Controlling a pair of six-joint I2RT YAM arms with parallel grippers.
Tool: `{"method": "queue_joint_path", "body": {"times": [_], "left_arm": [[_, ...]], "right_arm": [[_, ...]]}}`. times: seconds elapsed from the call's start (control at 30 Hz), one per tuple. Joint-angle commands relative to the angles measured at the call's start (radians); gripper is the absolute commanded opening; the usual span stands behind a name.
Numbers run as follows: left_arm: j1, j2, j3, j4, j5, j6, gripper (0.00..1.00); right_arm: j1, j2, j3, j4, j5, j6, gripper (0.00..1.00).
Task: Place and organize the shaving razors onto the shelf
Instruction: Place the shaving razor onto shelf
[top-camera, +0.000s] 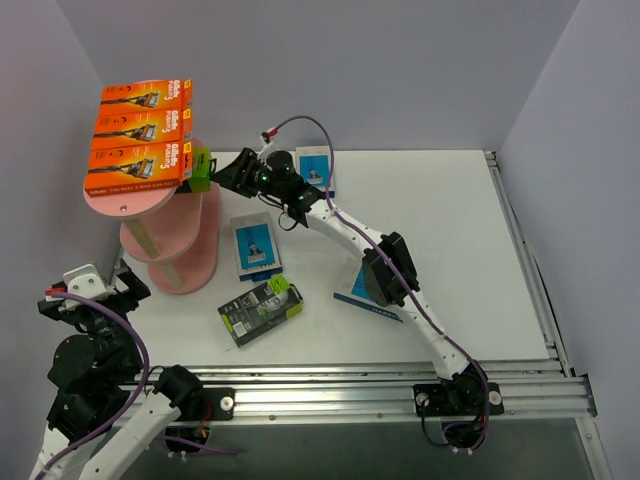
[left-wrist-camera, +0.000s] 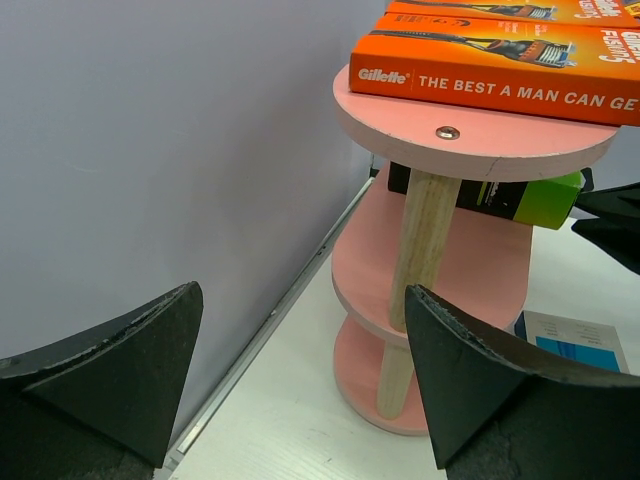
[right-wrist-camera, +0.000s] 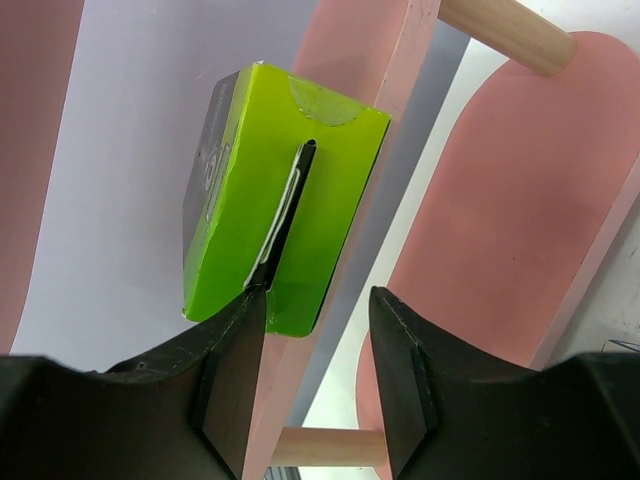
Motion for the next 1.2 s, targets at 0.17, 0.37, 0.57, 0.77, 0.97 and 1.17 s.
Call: {"method": "queue_joint_path", "body": {"times": [0.17, 0.37, 0.57, 0.77, 0.97, 1.17], "left_arm": [[-0.008, -0.011, 0.000, 0.022, 0.024, -0.005, 0.91], [-0.010, -0.010, -0.003, 0.019, 0.029, -0.008, 0.91], [-0.016, -0.013, -0.009, 0.022, 0.032, -0.007, 0.92], [-0.019, -0.018, -0.012, 0.025, 0.032, -0.001, 0.92], [-0.019, -0.019, 0.000, 0.016, 0.037, -0.005, 0.92], [-0.019, -0.019, 0.012, -0.007, 0.047, -0.009, 0.92]], "right_arm": [[0.015, 0.031, 0.073, 0.075, -0.003, 0.013, 0.44], [0.013, 0.047, 0.095, 0.084, 0.003, 0.018, 0.47], [0.013, 0.057, 0.106, 0.099, 0.011, 0.023, 0.50], [0.009, 0.046, 0.103, 0.116, -0.003, 0.015, 0.53], [-0.005, -0.069, -0.070, 0.182, -0.023, -0.010, 0.59], [-0.034, -0.215, -0.319, 0.291, -0.038, -0.011, 0.62]]}}
